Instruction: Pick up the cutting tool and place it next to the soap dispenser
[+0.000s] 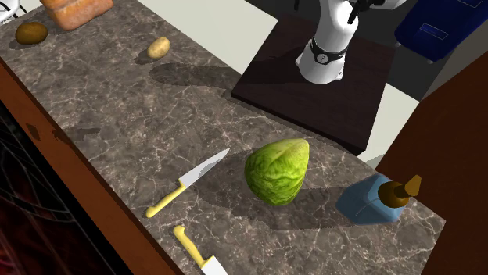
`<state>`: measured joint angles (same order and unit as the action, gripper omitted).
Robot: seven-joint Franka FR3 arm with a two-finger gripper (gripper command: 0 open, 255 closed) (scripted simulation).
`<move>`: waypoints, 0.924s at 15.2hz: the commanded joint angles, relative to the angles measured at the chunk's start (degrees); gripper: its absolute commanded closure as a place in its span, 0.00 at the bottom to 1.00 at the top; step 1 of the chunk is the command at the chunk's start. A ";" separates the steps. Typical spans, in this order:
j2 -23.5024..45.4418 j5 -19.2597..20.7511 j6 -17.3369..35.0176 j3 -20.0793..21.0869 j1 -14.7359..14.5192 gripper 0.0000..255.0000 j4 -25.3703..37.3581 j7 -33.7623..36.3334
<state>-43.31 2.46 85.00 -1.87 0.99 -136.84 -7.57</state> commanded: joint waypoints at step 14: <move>18.45 2.73 27.75 -7.15 1.67 0.00 -5.27 -6.55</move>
<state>-26.93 5.27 110.25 -8.61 2.71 -142.18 -13.75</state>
